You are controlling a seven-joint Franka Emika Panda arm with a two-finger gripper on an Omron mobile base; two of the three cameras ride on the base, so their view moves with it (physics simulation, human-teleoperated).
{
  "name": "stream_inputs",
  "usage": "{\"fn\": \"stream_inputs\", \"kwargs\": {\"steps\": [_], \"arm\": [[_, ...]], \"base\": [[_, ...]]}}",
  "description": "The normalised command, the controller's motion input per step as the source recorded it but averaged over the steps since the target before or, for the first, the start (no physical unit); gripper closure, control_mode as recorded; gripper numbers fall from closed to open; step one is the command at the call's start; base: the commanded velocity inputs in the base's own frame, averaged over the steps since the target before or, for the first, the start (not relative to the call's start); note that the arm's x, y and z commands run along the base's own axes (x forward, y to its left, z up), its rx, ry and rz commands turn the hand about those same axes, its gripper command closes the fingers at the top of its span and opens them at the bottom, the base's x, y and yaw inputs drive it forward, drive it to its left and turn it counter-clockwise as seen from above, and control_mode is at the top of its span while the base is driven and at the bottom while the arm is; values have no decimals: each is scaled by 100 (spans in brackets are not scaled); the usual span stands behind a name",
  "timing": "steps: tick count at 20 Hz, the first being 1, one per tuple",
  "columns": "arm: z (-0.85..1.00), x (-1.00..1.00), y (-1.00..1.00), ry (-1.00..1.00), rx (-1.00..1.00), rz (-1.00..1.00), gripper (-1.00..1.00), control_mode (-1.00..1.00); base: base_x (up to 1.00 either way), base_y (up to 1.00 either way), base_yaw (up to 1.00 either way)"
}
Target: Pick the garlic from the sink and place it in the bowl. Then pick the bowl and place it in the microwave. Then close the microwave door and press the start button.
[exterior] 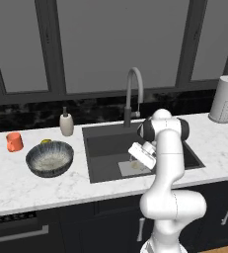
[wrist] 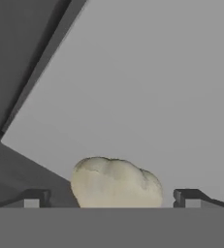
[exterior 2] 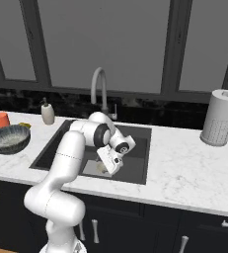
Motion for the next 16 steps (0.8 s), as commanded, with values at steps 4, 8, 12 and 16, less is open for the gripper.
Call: {"fn": "stream_inputs", "kwargs": {"steps": [4, 8, 12, 16], "arm": [[-35, 27, 0, 0, 0, 0, -100, -100], [-29, 8, 0, 0, 0, 0, 100, -100], [-21, -9, 0, 0, 0, 0, 100, -100], [4, -30, -8, 3, 0, 0, 100, -100]], "base": [[0, 0, 0], [0, 0, 0], [0, 0, 0], [0, 0, 0]]}}
